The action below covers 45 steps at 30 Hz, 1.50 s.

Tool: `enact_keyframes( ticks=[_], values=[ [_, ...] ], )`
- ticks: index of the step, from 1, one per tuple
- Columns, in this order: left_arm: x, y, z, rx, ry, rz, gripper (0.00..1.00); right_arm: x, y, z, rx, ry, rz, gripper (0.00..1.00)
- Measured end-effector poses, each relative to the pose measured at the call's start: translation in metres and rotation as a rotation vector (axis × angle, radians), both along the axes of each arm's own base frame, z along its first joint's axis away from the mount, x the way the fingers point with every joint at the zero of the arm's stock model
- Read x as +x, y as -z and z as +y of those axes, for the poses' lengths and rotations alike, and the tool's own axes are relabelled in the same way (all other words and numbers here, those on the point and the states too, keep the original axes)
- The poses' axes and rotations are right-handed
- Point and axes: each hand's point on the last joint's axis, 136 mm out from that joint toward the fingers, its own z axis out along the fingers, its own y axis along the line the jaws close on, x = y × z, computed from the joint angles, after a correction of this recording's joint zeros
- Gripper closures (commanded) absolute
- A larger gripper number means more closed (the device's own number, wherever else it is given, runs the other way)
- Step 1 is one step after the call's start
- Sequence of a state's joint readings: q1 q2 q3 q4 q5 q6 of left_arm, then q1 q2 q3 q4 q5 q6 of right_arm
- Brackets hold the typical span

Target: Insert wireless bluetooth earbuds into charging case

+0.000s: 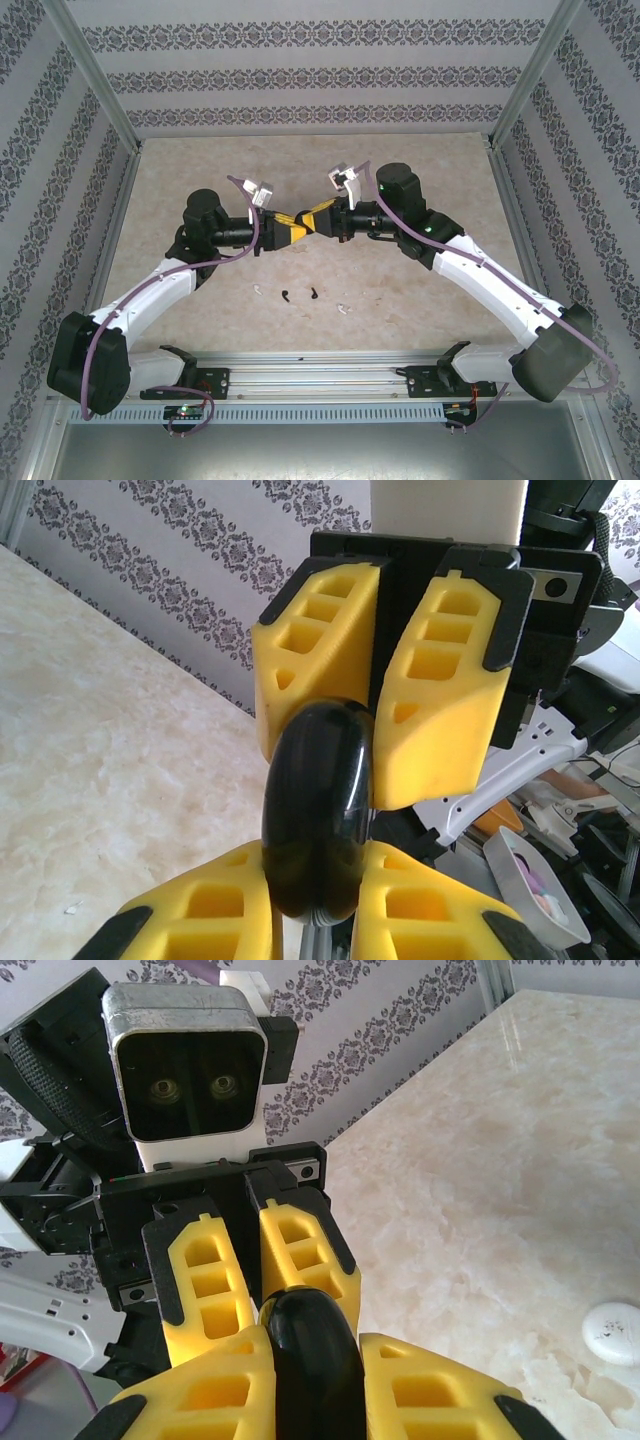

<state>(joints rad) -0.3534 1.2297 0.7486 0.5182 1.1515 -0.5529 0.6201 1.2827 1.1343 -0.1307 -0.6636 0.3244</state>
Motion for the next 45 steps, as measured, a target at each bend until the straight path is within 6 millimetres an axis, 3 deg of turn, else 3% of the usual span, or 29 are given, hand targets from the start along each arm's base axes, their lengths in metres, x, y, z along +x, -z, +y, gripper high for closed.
enact_keyframes(
  ticks=[9,16,34,45],
  values=[
    [-0.001,0.005,0.0,0.01,-0.001,-0.048,0.98,-0.002,0.006,0.0,0.013,-0.008,0.047,0.64],
    [0.002,0.006,0.0,0.016,-0.022,-0.098,0.99,0.008,0.009,-0.007,0.051,0.006,0.137,0.54],
    [-0.013,0.017,0.012,0.087,-0.074,-0.192,1.0,0.021,0.026,0.001,0.051,0.046,0.288,0.47],
    [-0.011,0.027,0.023,0.136,-0.174,-0.208,1.0,0.026,0.031,-0.004,0.041,0.124,0.372,0.4]
  ],
)
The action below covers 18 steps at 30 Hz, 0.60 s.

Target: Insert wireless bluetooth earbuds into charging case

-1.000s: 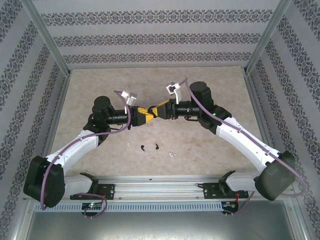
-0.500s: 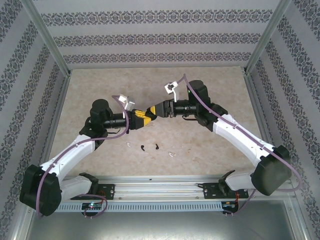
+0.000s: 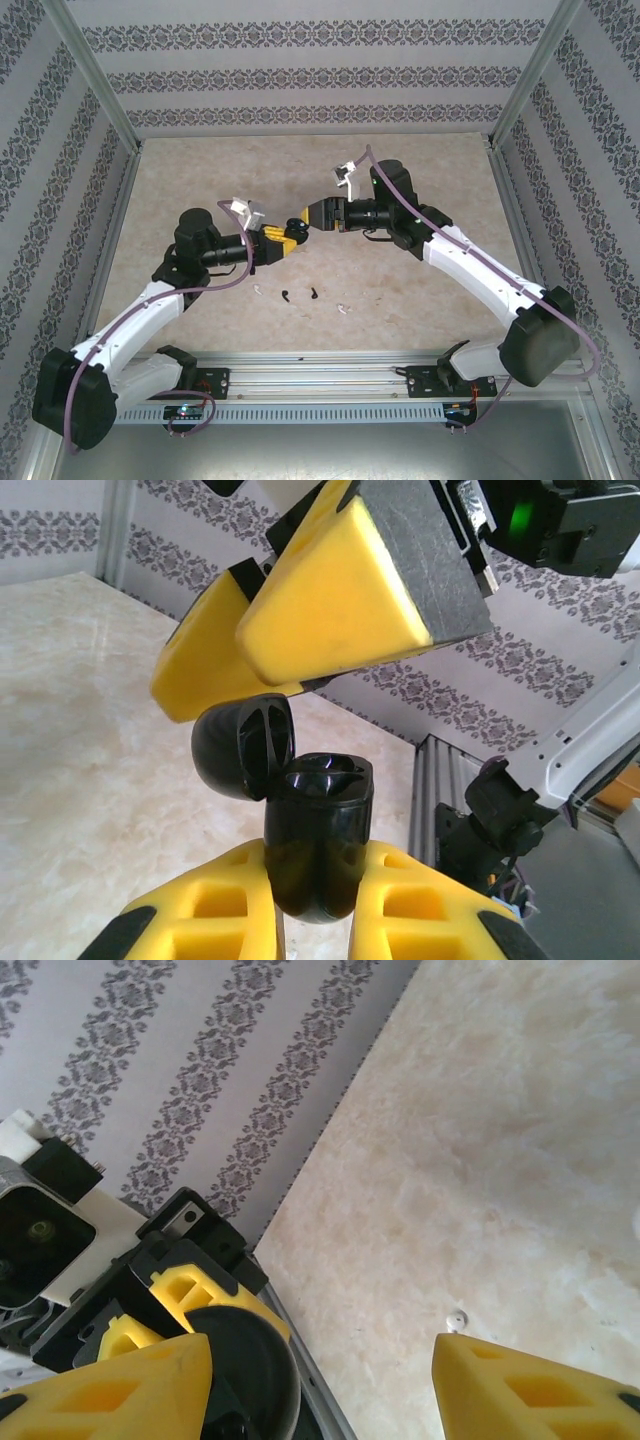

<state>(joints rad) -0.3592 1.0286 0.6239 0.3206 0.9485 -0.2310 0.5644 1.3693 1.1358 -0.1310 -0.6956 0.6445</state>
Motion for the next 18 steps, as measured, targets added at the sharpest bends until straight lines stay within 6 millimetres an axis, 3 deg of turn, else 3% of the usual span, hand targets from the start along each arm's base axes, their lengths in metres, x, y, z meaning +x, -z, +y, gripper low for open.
enact_keyframes(
  ticks=[8,13,18],
  values=[
    [0.011,0.027,0.028,0.09,-0.232,0.042,1.0,0.003,0.003,-0.034,-0.143,0.2,0.036,0.44],
    [0.012,0.042,0.055,0.147,-0.402,0.06,1.0,-0.006,0.048,-0.041,-0.338,0.285,0.116,0.47],
    [0.003,0.052,0.084,0.187,-0.55,0.048,1.0,-0.024,0.106,-0.021,-0.513,0.248,0.213,0.54]
  ],
)
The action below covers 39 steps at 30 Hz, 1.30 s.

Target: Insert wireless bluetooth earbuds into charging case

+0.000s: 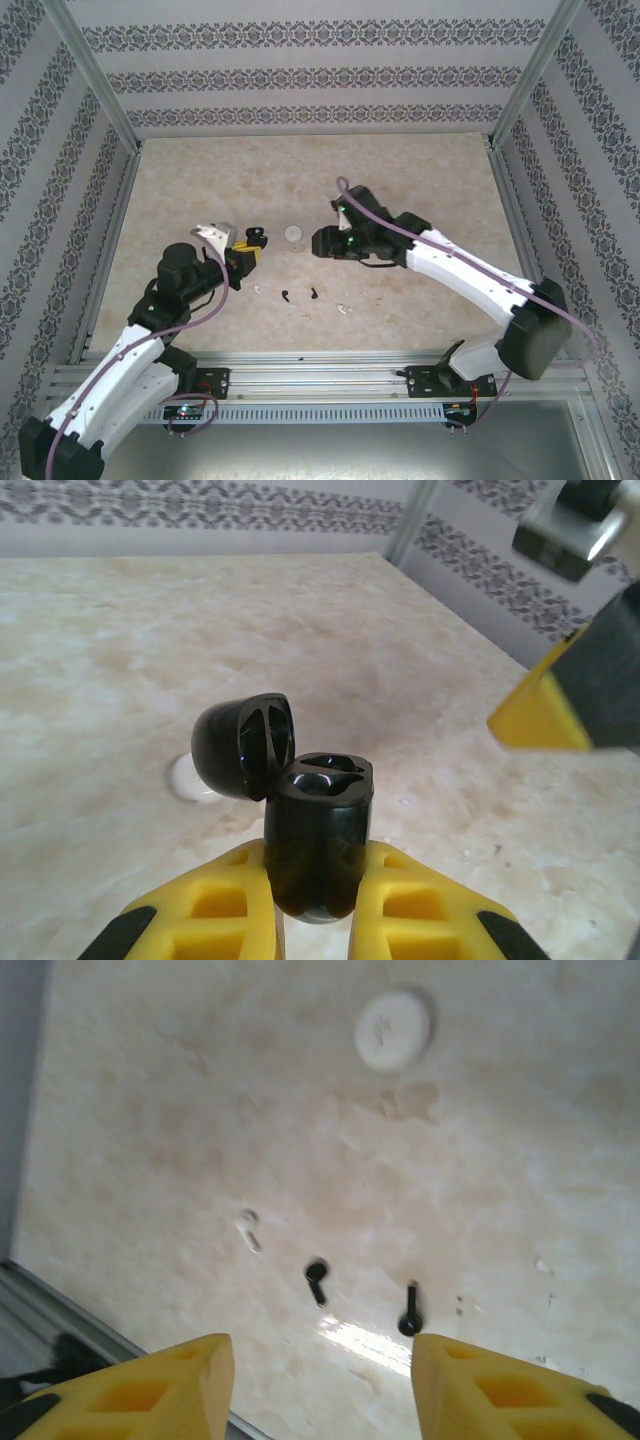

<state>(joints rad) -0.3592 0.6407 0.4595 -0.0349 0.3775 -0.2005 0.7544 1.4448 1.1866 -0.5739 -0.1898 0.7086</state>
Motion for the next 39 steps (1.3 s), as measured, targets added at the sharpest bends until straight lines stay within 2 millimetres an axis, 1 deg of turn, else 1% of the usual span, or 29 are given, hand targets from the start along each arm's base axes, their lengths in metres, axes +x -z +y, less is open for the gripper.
enact_keyframes(
  ticks=[3,6,9,12,15,18,23,27,30,34,39],
  values=[
    [-0.007,0.003,0.013,0.019,-0.053,-0.016,1.0,-0.007,0.031,0.014,-0.079,-0.019,0.066,0.56],
    [-0.015,0.002,0.023,0.029,-0.089,-0.035,1.0,-0.011,0.053,0.034,-0.148,-0.052,0.107,0.56],
    [-0.022,-0.001,0.03,0.032,-0.115,-0.052,1.0,-0.016,0.067,0.057,-0.197,-0.092,0.123,0.6],
    [-0.026,-0.003,0.036,0.033,-0.137,-0.064,1.0,-0.023,0.077,0.077,-0.229,-0.121,0.129,0.66],
    [-0.026,0.003,0.042,0.052,-0.166,-0.045,1.0,-0.029,0.087,0.091,-0.252,-0.136,0.139,0.72],
    [-0.026,0.011,0.049,0.077,-0.205,-0.019,1.0,-0.032,0.097,0.1,-0.273,-0.144,0.152,0.73],
    [-0.027,0.015,0.059,0.096,-0.254,-0.009,1.0,-0.036,0.113,0.106,-0.316,-0.15,0.177,0.73],
    [-0.028,0.014,0.062,0.097,-0.268,-0.015,1.0,-0.036,0.125,0.102,-0.359,-0.145,0.194,0.73],
    [-0.028,0.015,0.062,0.1,-0.268,-0.01,1.0,-0.036,0.131,0.101,-0.382,-0.144,0.207,0.72],
    [-0.028,0.015,0.062,0.098,-0.269,-0.006,1.0,-0.036,0.137,0.101,-0.4,-0.142,0.222,0.67],
    [-0.028,0.015,0.062,0.095,-0.269,-0.005,1.0,-0.035,0.143,0.102,-0.422,-0.142,0.238,0.67]
  ],
)
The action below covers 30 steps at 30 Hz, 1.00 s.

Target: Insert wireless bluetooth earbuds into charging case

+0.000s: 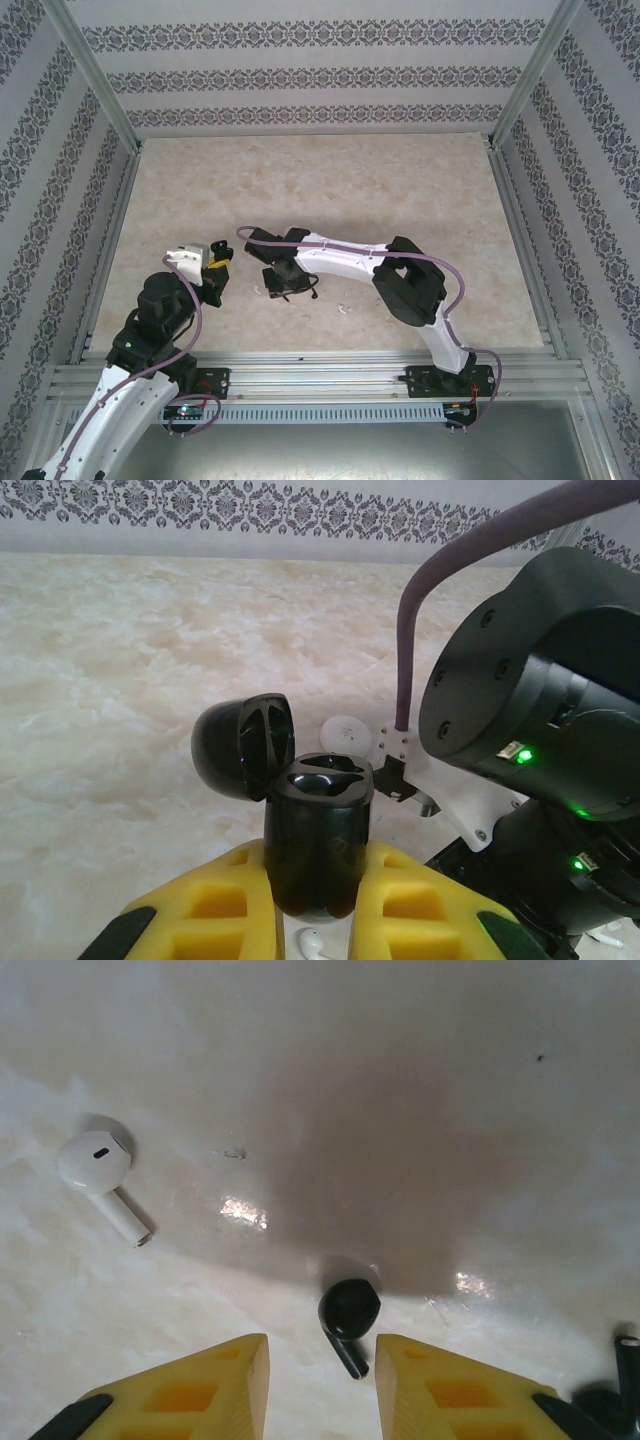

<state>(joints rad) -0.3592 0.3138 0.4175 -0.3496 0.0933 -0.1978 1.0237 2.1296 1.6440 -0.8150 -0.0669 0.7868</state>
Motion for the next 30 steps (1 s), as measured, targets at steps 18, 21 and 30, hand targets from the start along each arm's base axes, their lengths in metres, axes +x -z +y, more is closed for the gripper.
enact_keyframes(
  ticks=[18,21,30],
  values=[
    [-0.001,0.0,-0.002,-0.008,0.012,0.004,1.0,0.001,0.016,-0.003,-0.076,-0.023,0.024,0.68],
    [-0.001,0.0,-0.003,-0.01,0.017,0.004,1.0,0.001,0.018,-0.004,-0.082,-0.028,0.024,0.68],
    [-0.004,0.004,-0.014,-0.03,0.076,0.008,1.0,0.002,0.02,-0.003,-0.093,-0.043,0.028,0.74]
  ],
)
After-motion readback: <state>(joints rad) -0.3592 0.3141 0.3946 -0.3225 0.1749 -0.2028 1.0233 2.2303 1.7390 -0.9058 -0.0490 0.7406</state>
